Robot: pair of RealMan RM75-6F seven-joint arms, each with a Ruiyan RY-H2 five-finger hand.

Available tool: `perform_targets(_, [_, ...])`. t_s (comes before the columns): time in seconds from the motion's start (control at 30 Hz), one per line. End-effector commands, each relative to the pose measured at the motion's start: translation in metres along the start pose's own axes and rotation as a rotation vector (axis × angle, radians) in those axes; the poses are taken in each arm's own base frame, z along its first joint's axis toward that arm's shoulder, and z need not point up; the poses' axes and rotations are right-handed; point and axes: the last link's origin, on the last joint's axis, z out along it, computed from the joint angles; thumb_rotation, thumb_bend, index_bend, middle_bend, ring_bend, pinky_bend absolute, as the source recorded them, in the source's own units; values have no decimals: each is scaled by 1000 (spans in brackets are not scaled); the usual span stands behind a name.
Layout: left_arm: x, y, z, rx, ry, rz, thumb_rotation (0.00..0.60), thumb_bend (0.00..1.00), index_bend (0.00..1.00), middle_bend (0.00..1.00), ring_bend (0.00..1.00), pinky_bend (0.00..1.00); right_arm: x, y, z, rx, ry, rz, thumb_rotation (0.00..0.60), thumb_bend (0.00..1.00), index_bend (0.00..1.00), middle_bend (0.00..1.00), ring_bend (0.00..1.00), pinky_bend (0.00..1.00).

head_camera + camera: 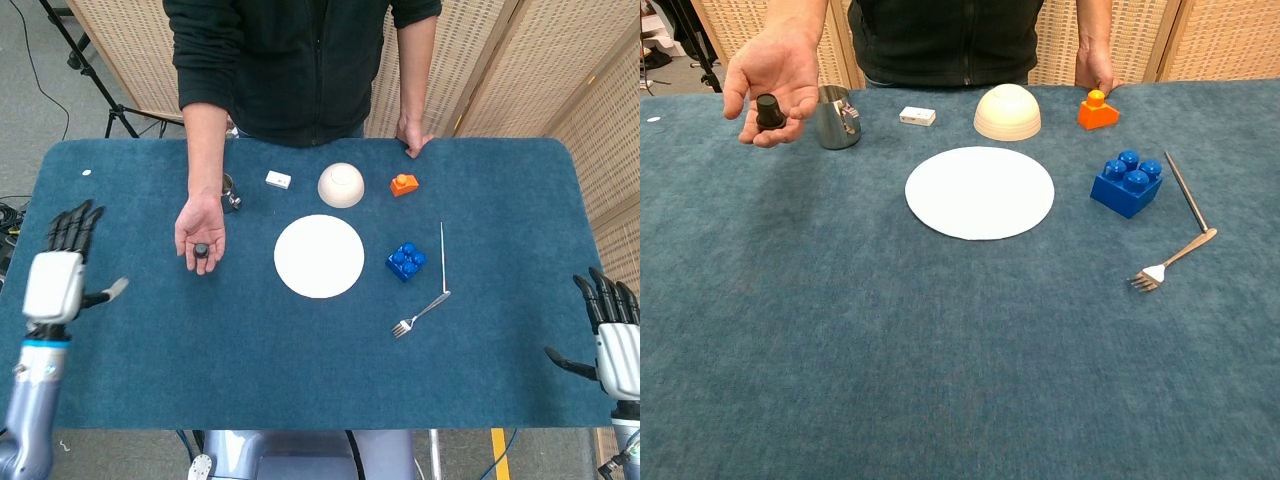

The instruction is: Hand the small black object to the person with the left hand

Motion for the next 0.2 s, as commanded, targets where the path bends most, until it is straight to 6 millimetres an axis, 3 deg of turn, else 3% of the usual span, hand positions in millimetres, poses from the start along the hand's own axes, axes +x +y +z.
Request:
perform_targets(0.03, [11, -35, -34, 91, 12, 35, 600, 162, 0, 0, 0, 0, 0, -1, -1, 6, 1, -2, 600, 0, 0, 0, 0, 0])
perform_targets(0.2, [12, -55, -64, 197, -37, 44, 600, 163, 0, 0, 0, 0, 1, -2, -2, 11, 8, -11, 600, 0, 0, 0, 0, 0])
